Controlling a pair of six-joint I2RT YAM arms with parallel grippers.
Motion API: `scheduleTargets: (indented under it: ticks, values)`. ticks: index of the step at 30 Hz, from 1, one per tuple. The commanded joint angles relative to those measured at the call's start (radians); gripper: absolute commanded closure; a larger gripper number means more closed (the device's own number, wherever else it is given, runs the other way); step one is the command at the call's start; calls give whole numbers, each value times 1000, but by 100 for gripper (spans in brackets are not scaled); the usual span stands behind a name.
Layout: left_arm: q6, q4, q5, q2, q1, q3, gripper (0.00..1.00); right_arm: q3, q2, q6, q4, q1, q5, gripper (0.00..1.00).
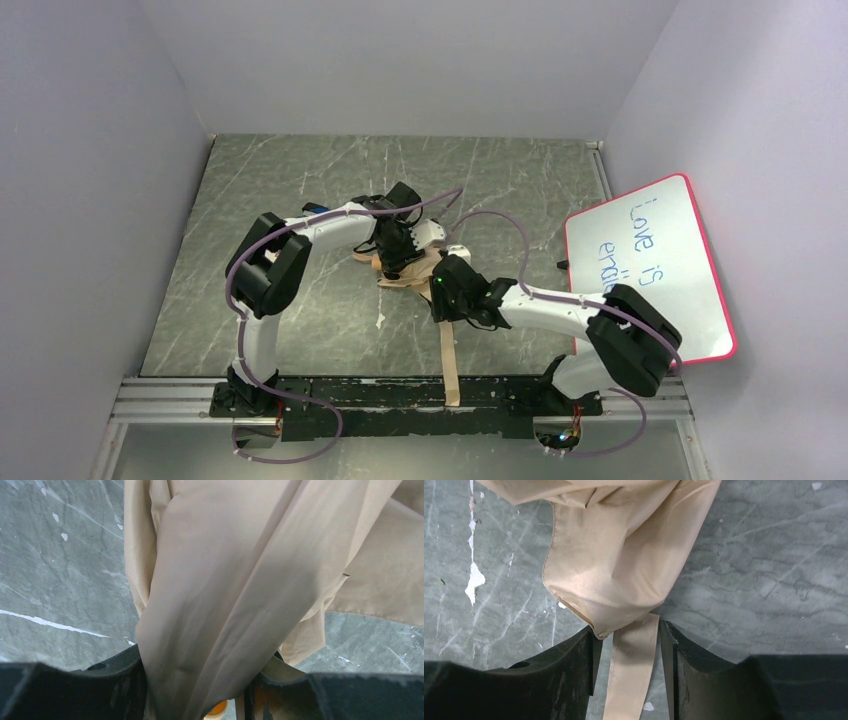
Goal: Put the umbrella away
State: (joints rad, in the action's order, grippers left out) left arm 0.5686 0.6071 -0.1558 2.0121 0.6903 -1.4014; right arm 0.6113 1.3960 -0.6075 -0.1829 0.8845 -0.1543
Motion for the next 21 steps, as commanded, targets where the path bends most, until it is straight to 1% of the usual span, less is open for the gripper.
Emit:
scheduleTargets:
  ticks: [1, 6, 7, 9, 15, 21]
  values:
    - [27, -24, 154, 61, -11, 31, 95, -5, 51, 30, -27, -6, -39, 50]
    - [30, -30, 154, 53, -11, 36, 95, 13, 80, 51, -19, -4, -74, 50]
    - [29, -28, 154, 54, -11, 33, 95, 18, 88, 55, -17, -4, -73, 52]
    - [27, -25, 154, 57, -11, 28, 95, 24, 99, 63, -13, 1, -69, 58]
    - [27, -28, 154, 56, -11, 33, 95, 14, 89, 40, -11, 56, -67, 81]
    - [19, -36, 154, 56, -11, 32, 95, 8, 97, -42, 12, 179, -56, 100]
